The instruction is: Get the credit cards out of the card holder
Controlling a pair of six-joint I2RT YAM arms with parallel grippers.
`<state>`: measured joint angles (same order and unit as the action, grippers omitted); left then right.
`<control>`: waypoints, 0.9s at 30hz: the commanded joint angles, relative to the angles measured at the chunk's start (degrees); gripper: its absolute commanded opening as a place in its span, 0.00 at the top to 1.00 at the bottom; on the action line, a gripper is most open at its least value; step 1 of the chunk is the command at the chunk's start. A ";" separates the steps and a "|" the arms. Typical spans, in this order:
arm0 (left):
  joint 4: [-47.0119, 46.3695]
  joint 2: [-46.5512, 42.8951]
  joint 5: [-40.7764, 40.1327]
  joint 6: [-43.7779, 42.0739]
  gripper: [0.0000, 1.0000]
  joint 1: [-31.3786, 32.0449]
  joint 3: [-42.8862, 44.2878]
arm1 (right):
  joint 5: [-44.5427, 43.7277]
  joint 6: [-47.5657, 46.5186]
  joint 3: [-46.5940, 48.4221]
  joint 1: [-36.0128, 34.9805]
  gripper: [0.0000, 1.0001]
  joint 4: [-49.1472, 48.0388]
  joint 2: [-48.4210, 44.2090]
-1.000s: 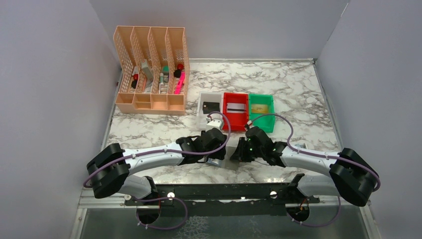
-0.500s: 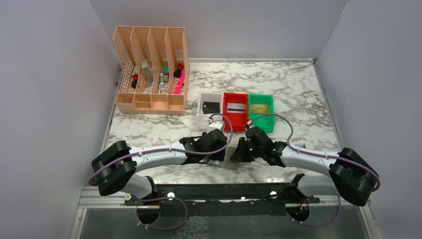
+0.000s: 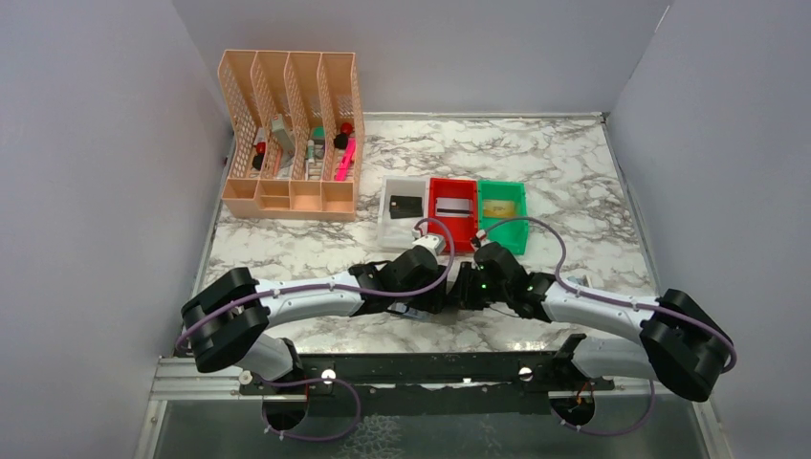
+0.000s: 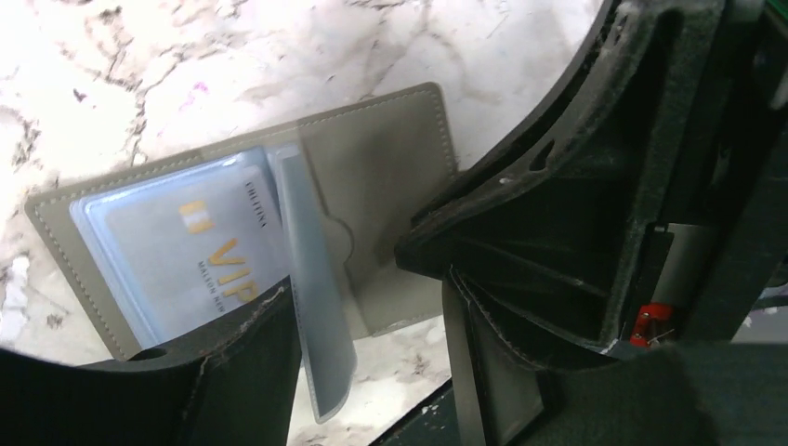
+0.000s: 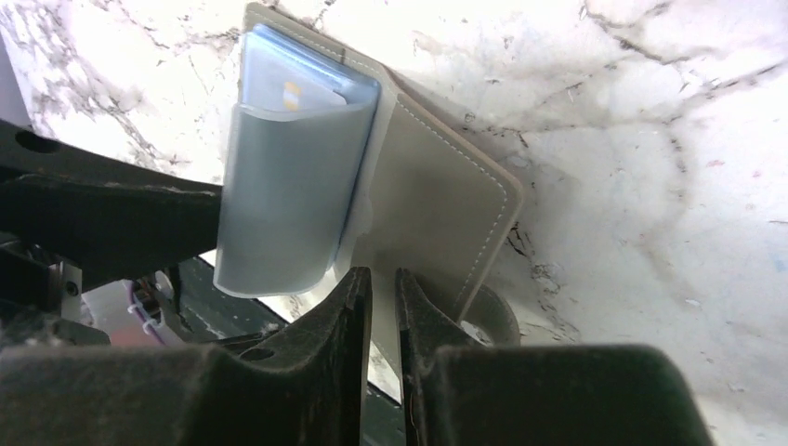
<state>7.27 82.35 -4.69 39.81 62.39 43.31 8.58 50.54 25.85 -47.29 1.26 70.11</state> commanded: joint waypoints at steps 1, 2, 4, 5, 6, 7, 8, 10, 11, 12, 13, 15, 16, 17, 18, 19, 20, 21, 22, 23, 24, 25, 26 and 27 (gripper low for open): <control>-7.94 0.01 7.42 -0.39 0.42 0.26 0.53 | -2.64 1.05 -0.57 -0.01 0.78 -0.42 -4.10; -8.72 0.44 8.26 -0.23 0.42 0.27 0.39 | -3.47 1.40 -0.68 -0.05 0.78 0.10 -4.86; -9.26 1.68 9.19 -0.04 0.42 0.28 0.50 | -5.95 2.59 -0.50 -0.01 0.78 2.55 -6.46; -9.29 2.40 9.56 0.04 0.43 0.28 0.61 | -7.46 3.11 -0.41 -0.07 0.78 3.93 -7.39; -9.29 2.98 9.87 0.15 0.43 0.28 0.71 | -8.94 3.69 -0.32 -0.07 0.78 5.36 -8.48; -9.24 3.58 9.99 0.30 0.43 0.23 0.81 | -10.90 4.41 -0.20 -0.01 0.77 7.05 -9.68; -9.28 4.26 10.03 0.46 0.43 0.27 0.89 | -12.68 5.19 -0.21 0.00 0.77 8.63 -10.82; -9.53 4.96 10.18 0.69 0.44 0.27 0.89 | -16.93 6.62 -0.18 -0.04 0.77 11.90 -13.57; -9.62 5.57 10.26 0.70 0.44 0.33 1.01 | -18.29 7.15 -0.30 -0.06 0.76 13.21 -14.96; -9.64 6.14 10.36 0.70 0.44 0.34 1.07 | -19.52 7.68 -0.39 -0.01 0.76 14.68 -16.44; -9.64 6.79 10.78 0.63 0.44 0.24 1.21 | -20.44 8.06 -0.58 0.00 0.76 15.41 -18.38; -9.63 8.38 11.71 0.54 0.44 0.30 1.65 | -21.56 8.42 -1.06 -0.05 0.75 16.06 -21.09; -9.60 8.92 11.75 0.90 0.44 0.34 1.61 | -21.76 8.49 -1.30 0.00 0.74 16.09 -22.26; -9.77 9.23 11.70 1.22 0.44 0.44 1.58 | -21.53 8.17 -1.52 0.00 0.74 15.60 -23.30; -10.00 9.39 11.64 1.45 0.44 0.49 1.42 | -20.70 7.26 -1.81 0.00 0.74 14.47 -24.06; -10.14 9.34 11.63 1.56 0.44 0.53 1.28 | -19.53 6.31 -2.07 0.00 0.74 12.96 -24.48; -10.05 9.22 11.55 1.58 0.44 0.56 1.18 | -18.18 5.46 -2.19 -0.02 0.74 11.64 -24.57; -10.01 9.04 11.47 1.46 0.44 0.55 1.14 | -16.77 4.80 -2.12 0.00 0.74 10.28 -24.23; -9.95 8.87 11.41 1.37 0.44 0.62 1.01 | -15.02 3.97 -1.93 -0.01 0.74 8.82 -23.46; -9.68 8.62 11.26 1.33 0.44 0.63 1.01 | -13.49 3.38 -1.66 0.01 0.74 7.75 -22.40; -9.32 8.30 10.99 1.26 0.44 0.63 0.92 | -12.27 3.12 -1.22 0.00 0.75 6.96 -20.80; -8.95 8.01 10.57 1.24 0.44 0.60 0.78 | -11.27 3.00 -0.53 0.00 0.76 6.38 -18.93; -8.64 7.59 10.15 1.23 0.44 0.61 0.61 | -10.55 2.88 -0.06 0.00 0.76 5.91 -17.14; -8.35 7.21 9.80 1.23 0.45 0.63 0.38 | -10.00 2.67 0.51 0.00 0.77 5.53 -15.05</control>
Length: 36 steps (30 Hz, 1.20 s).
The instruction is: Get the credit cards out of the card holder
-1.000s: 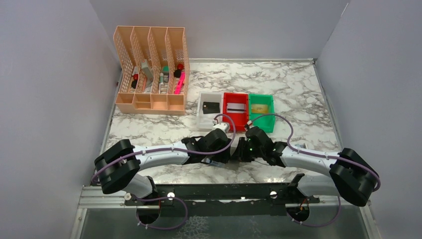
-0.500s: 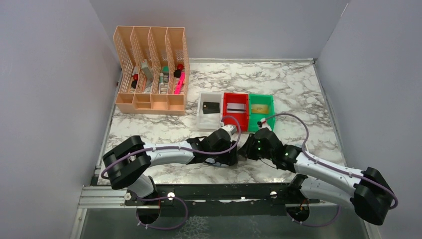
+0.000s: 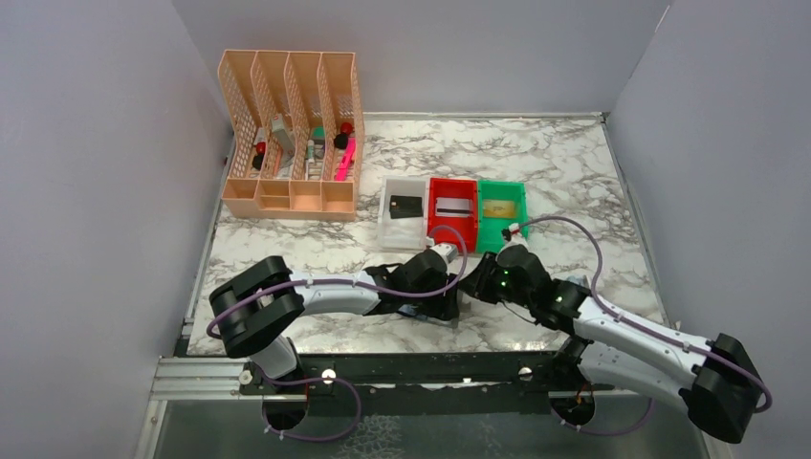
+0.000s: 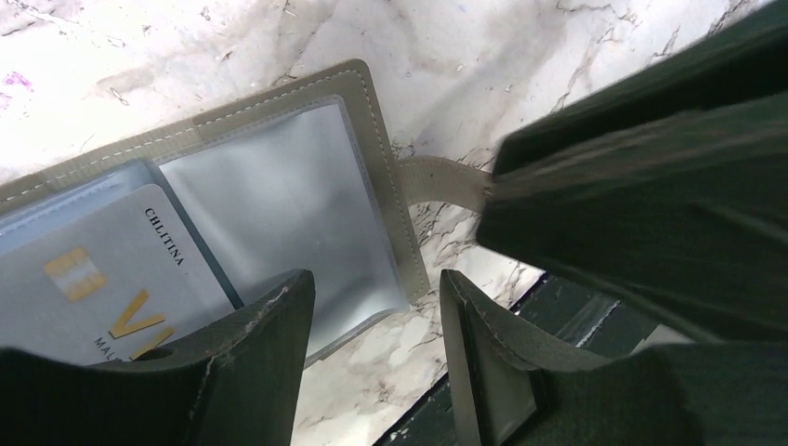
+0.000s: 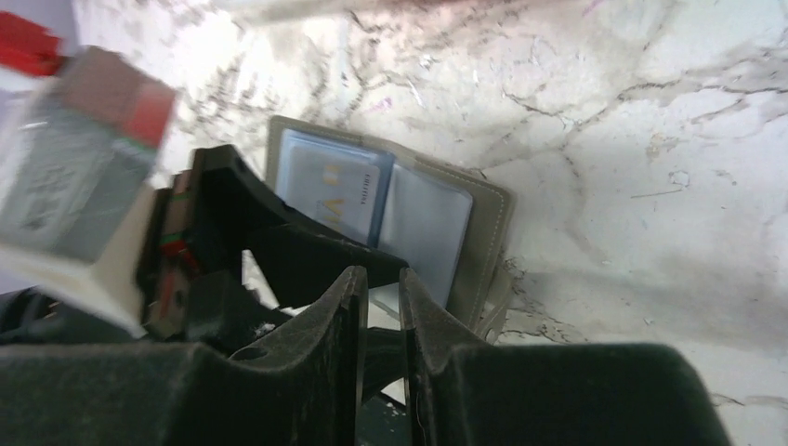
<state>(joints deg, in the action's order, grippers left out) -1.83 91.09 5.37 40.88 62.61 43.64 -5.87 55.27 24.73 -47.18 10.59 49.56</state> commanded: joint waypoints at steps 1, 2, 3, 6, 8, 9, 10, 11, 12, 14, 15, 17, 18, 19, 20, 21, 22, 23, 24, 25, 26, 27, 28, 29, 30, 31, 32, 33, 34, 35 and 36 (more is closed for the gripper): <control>0.95 -1.95 -0.57 0.21 0.45 0.38 -0.13 | 4.89 -2.36 2.32 -0.11 0.77 -4.03 7.51; 1.17 -2.27 -0.79 0.24 0.45 0.40 -0.38 | 5.49 -2.74 2.82 -0.15 0.77 -4.42 9.41; 1.39 -2.50 -0.93 0.31 0.46 0.39 -0.59 | 6.38 -3.19 3.26 -0.11 0.77 -5.24 11.34; 1.81 -2.82 -1.14 0.34 0.46 0.41 -0.89 | 9.57 -3.98 4.04 -0.11 0.78 -7.97 16.72; 1.89 -3.11 -1.17 0.34 0.47 0.41 -1.07 | 11.02 -4.25 4.18 -0.11 0.78 -9.36 19.73; 2.04 -3.23 -1.19 0.27 0.47 0.41 -1.08 | 11.35 -4.28 4.35 -0.11 0.79 -9.47 20.99; 2.08 -3.65 -1.15 0.09 0.47 0.40 -1.17 | 11.27 -4.38 4.57 -0.11 0.79 -8.96 22.08; 2.45 -3.98 -1.57 -0.12 0.47 0.41 -1.21 | 10.70 -4.29 4.69 -0.11 0.80 -8.21 22.94; 3.08 -4.52 -2.20 -0.23 0.47 0.41 -1.19 | 9.65 -4.18 4.75 -0.17 0.80 -6.62 23.76; 4.98 -5.65 -3.85 -0.46 0.47 0.41 -0.87 | 7.52 -4.18 4.57 -0.11 0.80 -4.49 24.34; 5.92 -6.41 -4.66 -0.79 0.47 0.41 -0.57 | 6.66 -4.23 4.33 -0.15 0.80 -3.91 24.35; 8.32 -8.11 -6.94 -1.27 0.47 0.41 0.00 | 5.85 -4.28 3.63 -0.11 0.80 -3.25 24.28; 9.36 -9.29 -8.14 -1.51 0.47 0.41 0.29 | 5.83 -4.35 3.32 -0.11 0.80 -3.21 24.17; 10.27 -10.31 -9.56 -1.77 0.47 0.41 0.39 | 5.98 -4.36 3.04 -0.11 0.80 -3.37 24.13; 11.11 -11.42 -11.01 -1.96 0.46 0.34 0.46 | 6.27 -4.32 2.84 -0.13 0.80 -3.73 24.17; 12.04 -12.34 -12.87 -2.09 0.45 0.32 0.55 | 6.62 -4.34 2.64 -0.13 0.80 -4.11 24.19; 12.70 -13.08 -14.38 -2.23 0.44 0.28 0.54 | 6.87 -4.44 2.49 -0.11 0.80 -4.69 24.21; 13.36 -13.54 -15.66 -2.43 0.43 0.11 0.38 | 7.48 -4.52 2.37 -0.13 0.80 -5.45 24.26; 13.85 -13.76 -16.44 -2.80 0.43 -0.17 0.37 | 8.34 -4.57 2.20 -0.11 0.80 -6.29 24.22; 14.53 -13.56 -17.04 -2.97 0.43 -0.47 0.24 | 8.99 -4.52 2.05 -0.13 0.80 -7.14 24.16; 15.10 -13.21 -17.52 -3.00 0.43 -0.82 0.23 | 9.70 -4.42 1.85 -0.11 0.80 -7.99 24.06; 15.94 -12.69 -17.88 -3.02 0.43 -1.11 0.36 | 10.34 -4.26 1.66 -0.11 0.80 -8.87 23.89; 16.65 -12.16 -18.39 -2.82 0.43 -1.21 0.61 | 10.94 -4.11 1.50 -0.11 0.80 -9.83 23.69; 16.97 -11.71 -18.67 -2.68 0.43 -1.18 0.80 | 11.60 -3.91 1.32 -0.11 0.79 -10.59 23.47; 16.86 -11.22 -18.67 -2.58 0.43 -1.25 0.71 | 12.11 -3.86 1.15 -0.11 0.79 -11.46 23.33; 16.59 -10.70 -18.52 -2.61 0.43 -1.21 0.48 | 12.76 -3.76 0.84 -0.11 0.79 -12.35 23.23; 16.51 -10.18 -18.39 -2.57 0.44 -1.23 0.41 | 13.33 -3.64 0.77 -0.11 0.79 -13.15 23.21; 16.53 -9.57 -18.38 -2.52 0.45 -1.26 0.27 | 14.05 -3.52 0.70 -0.11 0.79 -13.93 23.36; 16.51 -9.04 -18.33 -2.48 0.46 -1.21 0.19 | 14.92 -3.50 0.75 -0.11 0.79 -14.74 23.62; 16.58 -8.44 -18.18 -2.40 0.47 -1.22 0.06 | 15.86 -3.49 0.76 -0.11 0.79 -15.64 23.82; 16.68 -8.02 -17.93 -2.27 0.48 -1.19 -0.02 | 16.66 -3.45 0.80 -0.15 0.79 -16.56 24.09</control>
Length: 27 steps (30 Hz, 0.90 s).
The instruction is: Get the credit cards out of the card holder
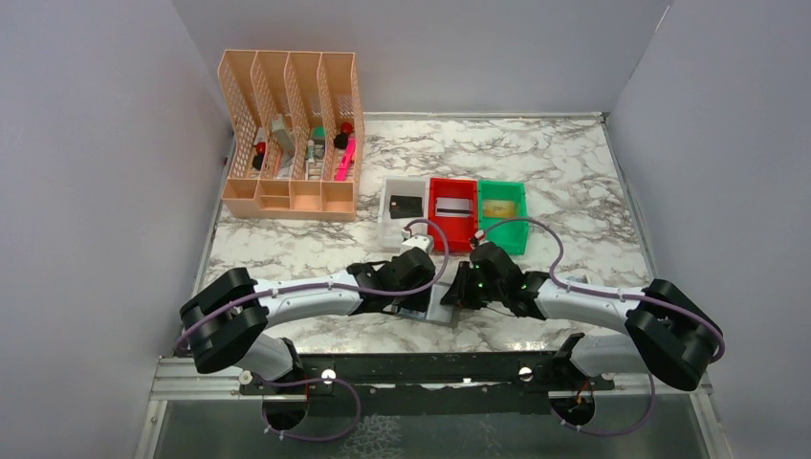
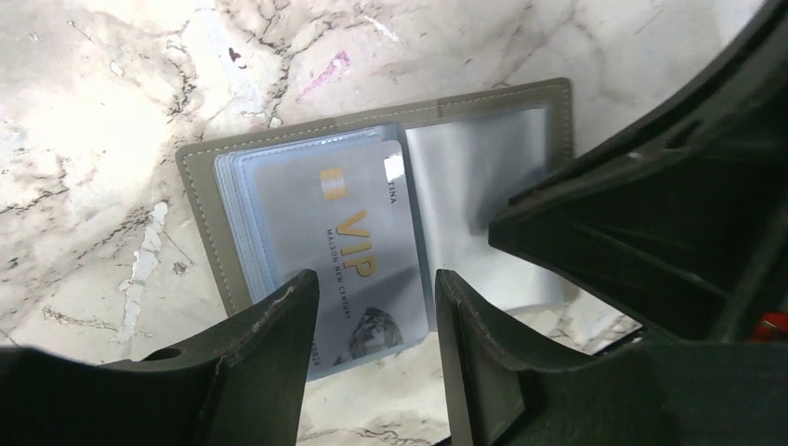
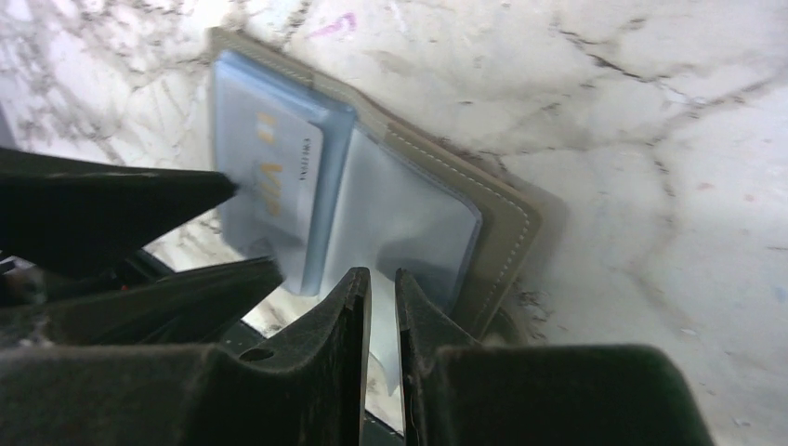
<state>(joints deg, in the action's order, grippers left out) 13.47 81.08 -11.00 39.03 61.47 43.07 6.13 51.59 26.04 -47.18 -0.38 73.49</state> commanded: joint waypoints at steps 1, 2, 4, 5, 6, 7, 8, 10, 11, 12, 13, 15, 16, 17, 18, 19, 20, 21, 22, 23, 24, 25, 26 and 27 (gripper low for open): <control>1.38 2.33 -1.06 -0.17 0.49 -0.06 0.41 | 5.21 0.44 -0.52 -0.11 0.78 -6.32 0.42; 1.30 2.59 -0.78 0.08 0.50 -0.04 0.17 | 5.81 0.72 -0.55 -0.11 0.78 -7.29 0.66; 1.24 2.56 -0.47 0.77 0.52 -0.09 -0.51 | 7.04 1.40 -0.64 -0.11 0.78 -9.41 1.50; 1.23 2.40 -0.45 1.05 0.53 -0.09 -0.90 | 7.53 1.71 -0.64 -0.06 0.77 -10.31 2.11; 1.20 2.31 -0.42 1.27 0.53 -0.04 -1.22 | 7.91 2.06 -0.64 -0.10 0.77 -11.20 2.67; 1.13 2.13 -0.30 1.50 0.54 -0.05 -1.65 | 8.08 2.53 -0.74 -0.11 0.76 -12.04 3.13; 0.97 2.02 -0.07 1.64 0.54 -0.04 -1.92 | 8.25 3.29 -0.73 -0.11 0.75 -12.80 3.72; 0.96 1.87 0.41 2.11 0.56 -0.05 -2.51 | 9.35 3.93 -0.86 -0.11 0.74 -15.02 4.94; 0.94 1.77 0.53 2.37 0.56 -0.04 -2.79 | 10.02 4.23 -0.90 -0.11 0.74 -16.06 5.66; 0.95 1.57 0.48 2.57 0.56 -0.05 -3.03 | 10.72 4.44 -0.91 -0.11 0.73 -16.89 6.42; 0.95 1.34 0.34 2.75 0.56 -0.07 -3.25 | 11.28 4.72 -0.91 -0.11 0.73 -17.73 7.22; 1.19 0.44 -0.39 2.81 0.56 -0.09 -3.42 | 11.95 5.10 -0.99 -0.12 0.73 -18.63 8.66; 1.39 0.19 -0.93 2.81 0.56 -0.04 -3.31 | 11.97 5.33 -1.04 -0.11 0.73 -18.88 9.13; 1.73 -0.45 -1.56 2.73 0.56 -0.04 -3.12 | 11.71 5.50 -1.12 -0.11 0.73 -18.88 9.67; 2.24 -0.83 -2.24 2.68 0.55 -0.15 -2.84 | 11.34 5.74 -1.16 -0.13 0.74 -18.57 10.07; 2.72 -1.17 -2.84 2.52 0.55 -0.13 -2.45 | 10.87 6.06 -1.17 -0.11 0.74 -18.13 10.43; 3.29 -1.42 -3.55 2.39 0.55 -0.17 -2.08 | 10.24 6.25 -1.24 -0.11 0.74 -17.81 10.73; 3.88 -1.65 -4.17 2.19 0.55 -0.13 -1.70 | 9.88 6.50 -1.44 -0.11 0.74 -17.73 10.89; 4.21 -1.78 -4.61 1.91 0.55 -0.13 -1.34 | 9.59 6.62 -1.70 -0.11 0.74 -17.83 11.08; 4.36 -1.88 -4.90 1.52 0.54 -0.13 -1.05 | 9.52 6.79 -1.89 -0.10 0.74 -18.14 11.22; 4.44 -1.85 -5.17 1.22 0.54 -0.12 -0.79 | 9.56 6.97 -2.14 -0.11 0.74 -18.36 11.37; 4.50 -1.64 -5.29 0.99 0.54 -0.20 -0.57 | 9.71 7.07 -2.28 -0.06 0.74 -18.71 11.60; 4.52 -1.44 -5.34 0.78 0.53 -0.21 -0.30 | 9.89 7.22 -2.45 -0.10 0.75 -19.23 11.77; 4.44 -0.94 -5.16 0.40 0.54 -0.17 -0.01 | 10.07 7.48 -2.68 -0.11 0.75 -19.79 11.92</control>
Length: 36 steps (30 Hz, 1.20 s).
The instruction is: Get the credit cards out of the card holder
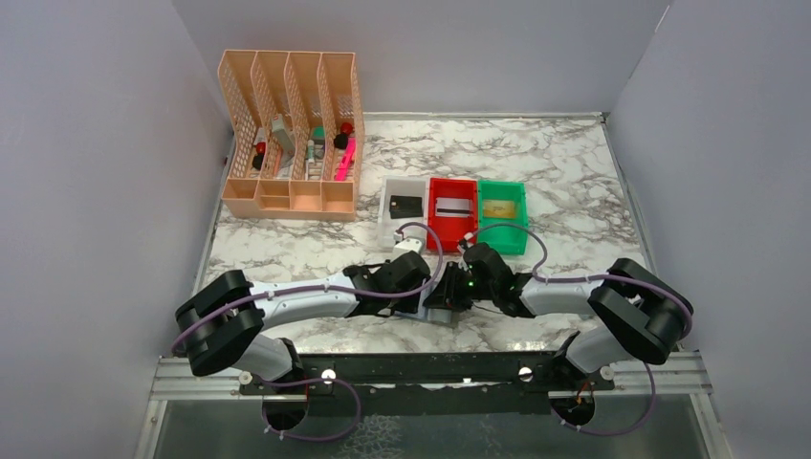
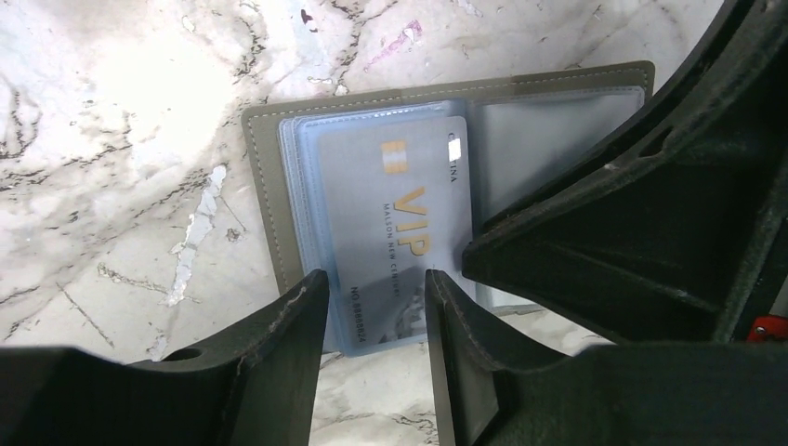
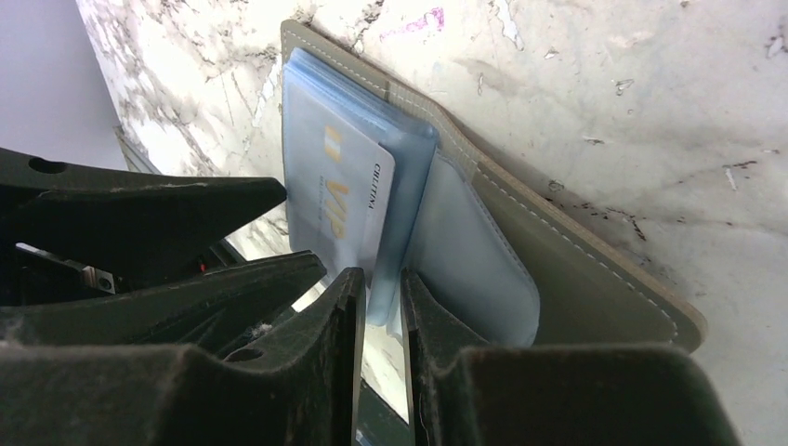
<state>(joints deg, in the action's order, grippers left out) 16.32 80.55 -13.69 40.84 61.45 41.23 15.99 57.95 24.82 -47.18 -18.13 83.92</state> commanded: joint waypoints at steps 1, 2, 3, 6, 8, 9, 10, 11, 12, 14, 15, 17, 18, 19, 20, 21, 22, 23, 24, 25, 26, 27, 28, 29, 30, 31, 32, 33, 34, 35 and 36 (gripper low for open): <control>1.29 0.17 -2.14 -2.00 0.56 -0.19 2.16 | 0.42 1.54 -2.06 -0.11 0.75 -3.17 1.49; 1.12 0.94 -1.72 -2.48 0.57 -0.19 2.63 | 0.71 1.98 -2.67 -0.11 0.75 -4.45 1.55; 1.10 1.80 -1.27 -2.82 0.58 -0.19 3.09 | 0.97 2.45 -3.15 -0.11 0.75 -5.90 1.59; 0.86 4.05 1.22 -3.31 0.66 -0.19 4.13 | 1.33 3.28 -3.77 -0.11 0.74 -7.95 1.95; 0.57 4.78 2.09 -3.03 0.70 -0.20 3.80 | 1.26 3.53 -3.63 -0.02 0.75 -8.24 2.26; 0.54 4.86 2.24 -2.78 0.70 -0.24 3.41 | 1.37 3.71 -3.64 0.05 0.75 -8.59 2.46; 0.40 4.84 2.39 -2.44 0.71 -0.13 2.98 | 1.95 3.78 -3.70 0.21 0.75 -9.35 2.69; 0.28 4.68 2.62 -2.13 0.71 -0.18 2.51 | 2.55 4.08 -3.80 0.38 0.75 -10.28 3.00; 0.17 4.57 2.88 -1.87 0.72 -0.19 2.01 | 3.02 4.40 -3.93 0.56 0.77 -10.93 3.15; -0.22 4.02 3.17 -1.29 0.72 -0.14 1.08 | 3.58 4.86 -4.14 0.68 0.81 -12.19 3.57; -0.32 3.75 3.26 -1.03 0.73 -0.11 0.63 | 3.61 4.93 -4.08 0.68 0.82 -12.27 3.61; -0.40 3.40 3.15 -0.64 0.73 -0.14 0.08 | 3.34 4.98 -4.08 0.70 0.87 -11.73 3.47; -0.40 3.27 3.08 -0.55 0.73 -0.17 -0.07 | 3.02 4.98 -4.15 0.72 0.89 -11.15 3.20; -0.30 3.17 2.87 -0.46 0.73 -0.19 -0.17 | 2.73 4.93 -4.16 0.77 0.89 -10.35 2.84; -0.23 3.15 2.60 -0.35 0.73 -0.17 -0.24 | 2.39 4.78 -4.16 0.77 0.92 -9.54 2.50; -0.12 3.23 2.35 -0.26 0.73 -0.18 -0.23 | 2.00 4.53 -4.16 0.77 0.94 -8.54 2.03; 0.00 3.33 2.09 -0.24 0.73 -0.15 -0.15 | 1.68 4.34 -4.24 0.77 0.95 -7.55 1.56; 0.17 3.57 1.85 -0.23 0.73 -0.19 0.05 | 1.44 4.16 -4.26 0.84 0.95 -6.60 1.10; 0.47 3.82 1.71 -0.23 0.73 -0.19 0.26 | 1.34 3.86 -4.42 0.86 0.95 -5.97 0.67; 0.68 4.11 1.66 -0.36 0.73 -0.17 0.52 | 1.47 3.65 -4.66 0.90 0.96 -5.71 0.25; 0.80 4.50 1.58 -0.40 0.73 -0.19 0.71 | 1.73 3.58 -5.02 0.94 0.96 -5.69 -0.19; 1.02 4.72 1.50 -0.41 0.73 -0.14 0.89 | 2.02 3.58 -5.37 1.07 0.96 -5.69 -0.50; 1.08 4.92 1.48 -0.41 0.73 -0.18 1.01 | 2.40 3.57 -5.60 1.26 0.96 -5.57 -0.85; 1.19 5.10 1.40 -0.40 0.73 -0.15 1.10 | 2.49 3.57 -5.85 1.37 0.96 -5.19 -1.33; 1.32 5.21 1.25 -0.41 0.73 -0.19 1.13 | 2.47 3.57 -6.14 1.53 0.96 -4.94 -1.77; 1.47 5.23 1.10 -0.41 0.73 -0.19 1.17 | 2.47 3.58 -6.44 1.67 0.96 -4.78 -2.21; 1.52 5.24 1.00 -0.41 0.73 -0.17 1.14 | 2.47 3.53 -6.66 1.84 0.95 -4.50 -2.68; 1.54 5.29 0.91 -0.41 0.73 -0.19 1.05 | 2.40 3.45 -6.83 1.98 0.95 -4.06 -3.11; 1.60 5.31 0.79 -0.41 0.73 -0.19 1.09 | 2.32 3.08 -7.01 2.14 0.93 -3.57 -3.52; 1.68 5.29 0.78 -0.37 0.73 -0.19 1.11 | 2.11 2.66 -7.17 2.37 0.92 -3.12 -4.10; 1.71 5.27 0.77 -0.33 0.73 -0.19 1.13 | 1.76 2.39 -7.34 2.54 0.92 -2.59 -4.60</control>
<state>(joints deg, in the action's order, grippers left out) 15.31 83.85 -13.52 39.94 61.14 42.74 18.35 62.50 19.07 -45.43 -25.45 81.19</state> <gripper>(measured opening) 0.274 0.073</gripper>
